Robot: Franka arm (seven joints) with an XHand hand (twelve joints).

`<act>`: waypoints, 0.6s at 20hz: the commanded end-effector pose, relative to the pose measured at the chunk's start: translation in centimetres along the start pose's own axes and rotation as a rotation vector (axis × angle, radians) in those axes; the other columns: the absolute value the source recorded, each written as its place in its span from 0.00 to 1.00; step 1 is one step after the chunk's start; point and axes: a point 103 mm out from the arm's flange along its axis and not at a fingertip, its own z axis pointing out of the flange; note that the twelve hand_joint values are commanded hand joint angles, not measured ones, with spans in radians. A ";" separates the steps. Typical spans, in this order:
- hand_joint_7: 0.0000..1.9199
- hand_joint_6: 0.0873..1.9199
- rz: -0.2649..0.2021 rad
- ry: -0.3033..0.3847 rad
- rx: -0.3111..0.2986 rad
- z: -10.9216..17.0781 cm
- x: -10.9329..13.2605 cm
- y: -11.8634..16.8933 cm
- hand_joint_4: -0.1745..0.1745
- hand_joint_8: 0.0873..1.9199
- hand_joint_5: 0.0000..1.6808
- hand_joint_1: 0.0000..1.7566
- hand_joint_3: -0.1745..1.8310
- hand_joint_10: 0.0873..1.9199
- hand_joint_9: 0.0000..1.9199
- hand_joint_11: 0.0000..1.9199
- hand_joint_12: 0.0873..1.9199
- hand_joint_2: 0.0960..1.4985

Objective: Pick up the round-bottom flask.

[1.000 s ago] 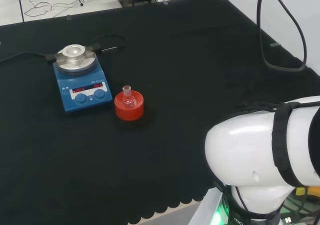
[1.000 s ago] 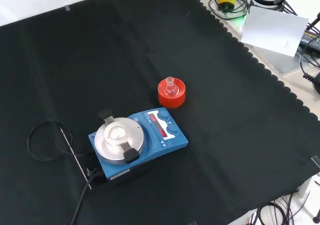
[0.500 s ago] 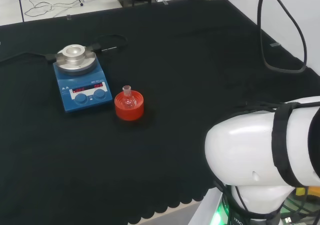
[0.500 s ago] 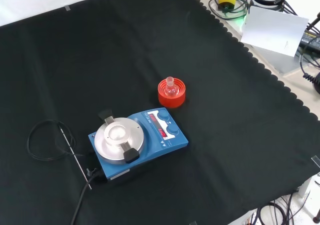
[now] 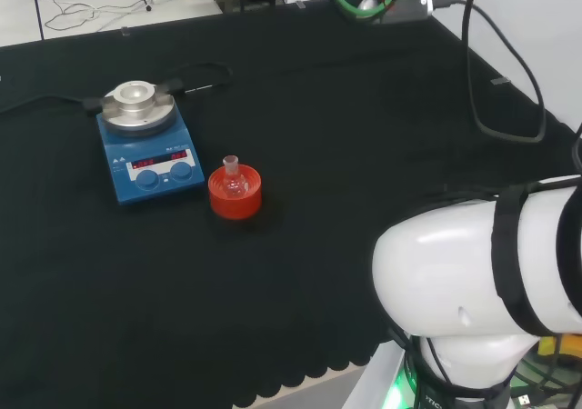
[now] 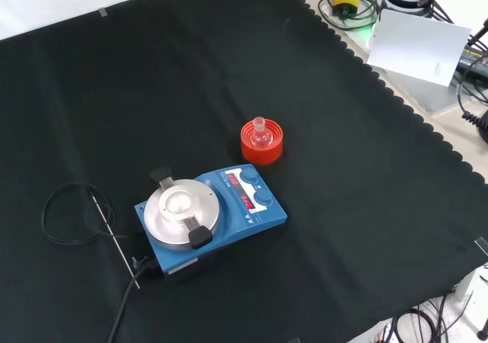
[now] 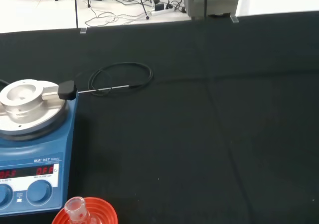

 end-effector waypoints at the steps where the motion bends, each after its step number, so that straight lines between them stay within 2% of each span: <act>1: 0.09 0.12 -0.047 0.043 0.025 4.7 -2.8 3.5 0.41 0.29 0.22 0.13 0.20 0.32 0.17 0.07 0.70 0.81; 6: 0.11 0.09 -0.095 0.077 0.032 9.3 -5.3 7.7 0.39 0.30 0.24 0.20 0.20 0.32 0.20 0.08 0.70 0.75; 12: 0.13 0.06 -0.117 0.107 0.089 14.6 -6.1 10.6 0.37 0.31 0.25 0.23 0.22 0.32 0.22 0.10 0.70 0.70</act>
